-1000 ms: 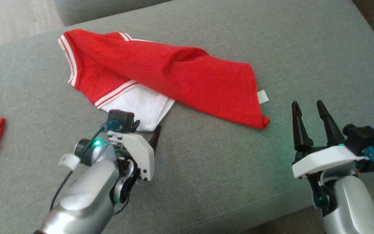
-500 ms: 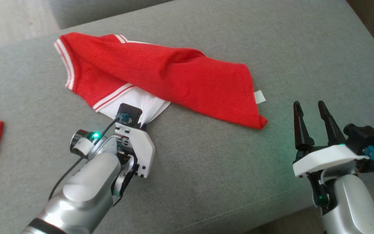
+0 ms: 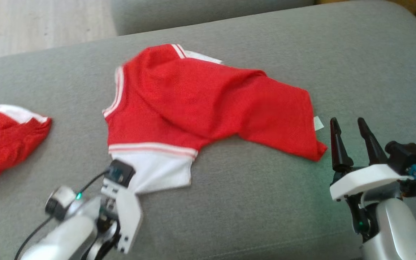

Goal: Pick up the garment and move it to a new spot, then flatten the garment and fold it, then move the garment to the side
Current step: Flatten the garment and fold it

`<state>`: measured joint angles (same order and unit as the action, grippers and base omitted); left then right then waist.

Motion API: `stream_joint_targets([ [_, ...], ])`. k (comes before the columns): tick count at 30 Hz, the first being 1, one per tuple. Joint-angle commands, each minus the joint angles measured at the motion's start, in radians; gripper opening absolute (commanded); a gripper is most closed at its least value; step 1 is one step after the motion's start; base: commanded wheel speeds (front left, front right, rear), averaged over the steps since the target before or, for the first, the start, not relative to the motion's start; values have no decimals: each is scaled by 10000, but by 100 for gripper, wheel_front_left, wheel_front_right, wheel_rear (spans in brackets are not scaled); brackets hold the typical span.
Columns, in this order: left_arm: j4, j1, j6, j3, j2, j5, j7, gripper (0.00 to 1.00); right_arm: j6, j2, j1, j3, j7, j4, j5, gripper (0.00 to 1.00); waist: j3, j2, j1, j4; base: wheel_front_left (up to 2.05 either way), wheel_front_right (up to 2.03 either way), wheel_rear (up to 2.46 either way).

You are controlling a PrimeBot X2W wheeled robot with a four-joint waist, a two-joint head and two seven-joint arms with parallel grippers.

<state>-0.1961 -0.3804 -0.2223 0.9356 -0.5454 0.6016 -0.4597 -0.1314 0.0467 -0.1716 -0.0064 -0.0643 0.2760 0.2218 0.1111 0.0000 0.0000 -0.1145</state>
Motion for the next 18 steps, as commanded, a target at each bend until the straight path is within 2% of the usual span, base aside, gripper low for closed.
stream_joint_targets([
  [1, 386, -314, -103, -415, -449, 52, -44, 0, 7, 49, -159, 210, 36, -370, -75, 100, 28, 0, 0, 147, 0, 0, 0],
  [11, 1320, 1256, -760, -897, -1209, 895, 214, 0, 7, 183, -107, 177, 316, -576, -88, 100, 60, 0, 0, 463, 0, 0, 0],
  [12, 1377, 1349, -786, -940, -1192, 962, 310, 13, 7, 199, -84, 177, 342, -580, -86, 100, 42, 0, 0, 488, 0, 0, 0],
  [13, 1402, 1419, -805, -976, -1155, 998, 442, 100, 7, 202, -58, 191, 370, -585, -84, 100, 19, 0, 0, 501, 0, 0, 0],
  [18, 1477, 1638, -812, -1266, -764, 1170, 1458, 100, 7, 208, 40, 296, 483, -610, -41, 100, -145, 0, 0, 490, 0, 0, 0],
])
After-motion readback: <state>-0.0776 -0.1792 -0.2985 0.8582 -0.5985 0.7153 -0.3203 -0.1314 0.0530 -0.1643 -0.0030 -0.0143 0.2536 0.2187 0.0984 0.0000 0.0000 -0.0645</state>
